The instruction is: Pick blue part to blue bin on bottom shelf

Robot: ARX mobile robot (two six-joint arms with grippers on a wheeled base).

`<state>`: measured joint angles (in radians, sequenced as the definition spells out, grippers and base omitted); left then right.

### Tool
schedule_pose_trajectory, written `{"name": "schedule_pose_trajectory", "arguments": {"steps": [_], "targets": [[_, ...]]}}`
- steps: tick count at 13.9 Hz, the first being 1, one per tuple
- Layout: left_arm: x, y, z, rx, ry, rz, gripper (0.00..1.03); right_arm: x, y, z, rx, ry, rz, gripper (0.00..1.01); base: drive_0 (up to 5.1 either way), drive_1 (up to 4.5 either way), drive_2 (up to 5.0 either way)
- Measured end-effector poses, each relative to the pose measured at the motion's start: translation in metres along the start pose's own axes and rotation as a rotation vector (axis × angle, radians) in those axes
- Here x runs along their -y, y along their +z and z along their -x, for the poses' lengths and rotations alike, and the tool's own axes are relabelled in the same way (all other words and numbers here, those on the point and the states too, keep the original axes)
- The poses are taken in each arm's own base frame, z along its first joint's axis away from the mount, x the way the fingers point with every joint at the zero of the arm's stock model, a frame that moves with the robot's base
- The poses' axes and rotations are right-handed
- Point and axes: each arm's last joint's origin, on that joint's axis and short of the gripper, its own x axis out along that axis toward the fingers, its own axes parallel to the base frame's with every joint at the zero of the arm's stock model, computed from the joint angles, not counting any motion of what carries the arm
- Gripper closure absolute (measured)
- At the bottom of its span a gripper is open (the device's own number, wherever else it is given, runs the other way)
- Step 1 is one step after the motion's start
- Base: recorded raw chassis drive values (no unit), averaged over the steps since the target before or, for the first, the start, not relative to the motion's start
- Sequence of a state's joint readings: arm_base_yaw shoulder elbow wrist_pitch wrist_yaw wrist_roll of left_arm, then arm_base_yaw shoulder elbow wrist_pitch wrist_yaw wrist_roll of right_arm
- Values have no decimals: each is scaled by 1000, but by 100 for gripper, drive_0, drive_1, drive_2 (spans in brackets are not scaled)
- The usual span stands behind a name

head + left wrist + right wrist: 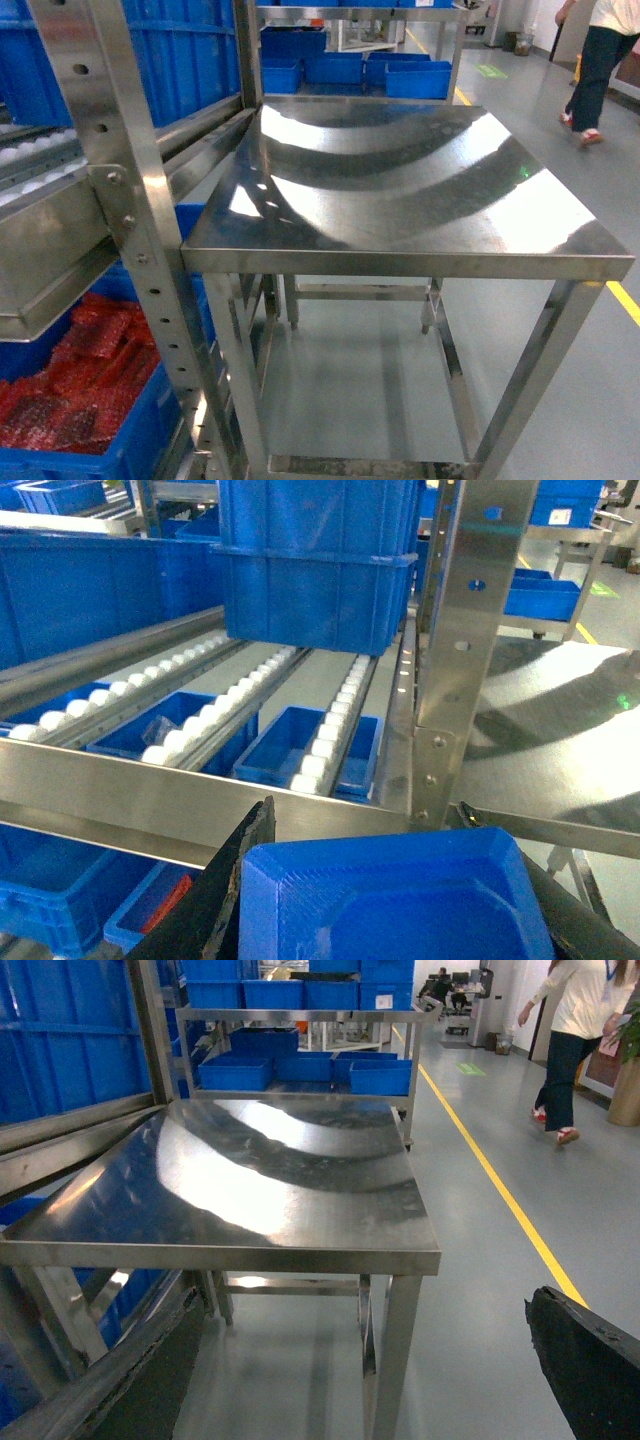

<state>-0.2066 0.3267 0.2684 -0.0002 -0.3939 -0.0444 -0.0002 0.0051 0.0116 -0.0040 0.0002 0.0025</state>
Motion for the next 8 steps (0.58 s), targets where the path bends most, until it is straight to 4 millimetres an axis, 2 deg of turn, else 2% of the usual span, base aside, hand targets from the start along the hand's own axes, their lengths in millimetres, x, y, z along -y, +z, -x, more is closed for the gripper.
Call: {"name": "schedule_pose_trajectory", "arguments": {"steps": [8], "targets": [[0, 0, 0, 2, 0, 1, 59, 0, 0, 0, 1, 0, 0, 3, -471, 121, 368]]}}
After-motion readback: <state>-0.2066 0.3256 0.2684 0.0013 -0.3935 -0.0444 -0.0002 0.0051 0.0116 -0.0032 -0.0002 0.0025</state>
